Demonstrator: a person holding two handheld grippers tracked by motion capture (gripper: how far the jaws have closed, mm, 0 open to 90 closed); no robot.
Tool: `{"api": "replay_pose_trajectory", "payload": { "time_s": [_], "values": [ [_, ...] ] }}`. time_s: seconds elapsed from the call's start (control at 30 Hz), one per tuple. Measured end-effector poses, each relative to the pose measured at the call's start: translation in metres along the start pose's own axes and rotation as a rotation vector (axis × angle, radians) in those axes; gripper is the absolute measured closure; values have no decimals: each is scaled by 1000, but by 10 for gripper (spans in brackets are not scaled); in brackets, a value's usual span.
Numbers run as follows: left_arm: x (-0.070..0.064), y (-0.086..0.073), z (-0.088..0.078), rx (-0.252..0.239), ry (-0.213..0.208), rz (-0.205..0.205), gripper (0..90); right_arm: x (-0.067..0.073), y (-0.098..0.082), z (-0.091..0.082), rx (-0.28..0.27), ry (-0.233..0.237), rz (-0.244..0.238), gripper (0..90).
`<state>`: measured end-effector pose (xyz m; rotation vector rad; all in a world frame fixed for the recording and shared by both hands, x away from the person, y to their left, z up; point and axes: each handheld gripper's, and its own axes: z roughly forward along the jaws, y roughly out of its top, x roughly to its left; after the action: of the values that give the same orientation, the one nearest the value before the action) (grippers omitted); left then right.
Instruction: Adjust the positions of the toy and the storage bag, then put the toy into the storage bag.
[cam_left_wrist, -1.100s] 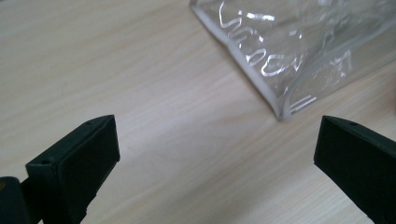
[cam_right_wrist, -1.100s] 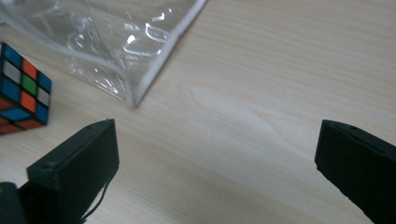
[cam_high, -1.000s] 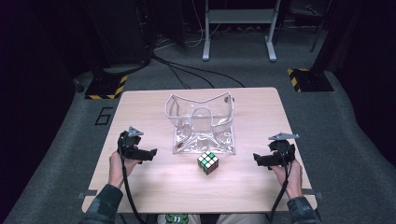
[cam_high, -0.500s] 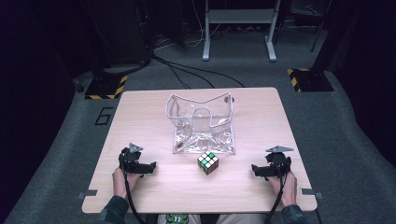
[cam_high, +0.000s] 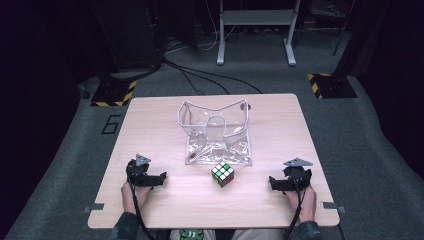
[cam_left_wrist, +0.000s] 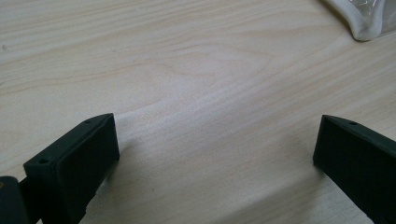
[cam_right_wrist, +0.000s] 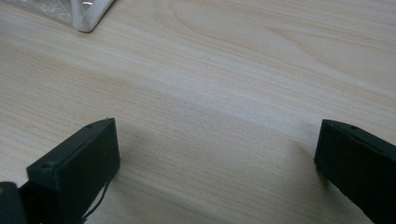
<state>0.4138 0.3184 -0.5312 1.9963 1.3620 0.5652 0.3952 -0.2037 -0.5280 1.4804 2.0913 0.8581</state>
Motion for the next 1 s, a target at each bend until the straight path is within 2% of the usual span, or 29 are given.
{"api": "replay_pose_trajectory", "payload": {
  "time_s": [0.2, 0.37, 0.43, 0.53, 0.6, 0.67, 1.0],
  "values": [
    [-1, 1, 1, 0, 0, 3, 0, 1, -1, -1, 2, -6, 6, 0],
    [-1, 3, 4, -2, 8, -11, 0, 1, -1, -1, 2, -5, 7, 0],
    [1, 4, 3, 5, 9, 0, 0, 1, -1, -1, 3, -6, 8, 0],
    [4, 5, 4, 9, 35, -22, 0, 1, -1, -1, 0, -7, 7, 0],
    [4, 5, 5, 2, 57, -56, 0, 1, -1, -1, 2, -7, 7, 0],
    [4, 6, 6, 0, 57, -63, 0, 1, 0, -1, 6, -9, 8, 0],
    [6, 7, 7, 5, 43, -40, 0, 5, 3, -1, 27, 8, 21, 0]
  ]
}}
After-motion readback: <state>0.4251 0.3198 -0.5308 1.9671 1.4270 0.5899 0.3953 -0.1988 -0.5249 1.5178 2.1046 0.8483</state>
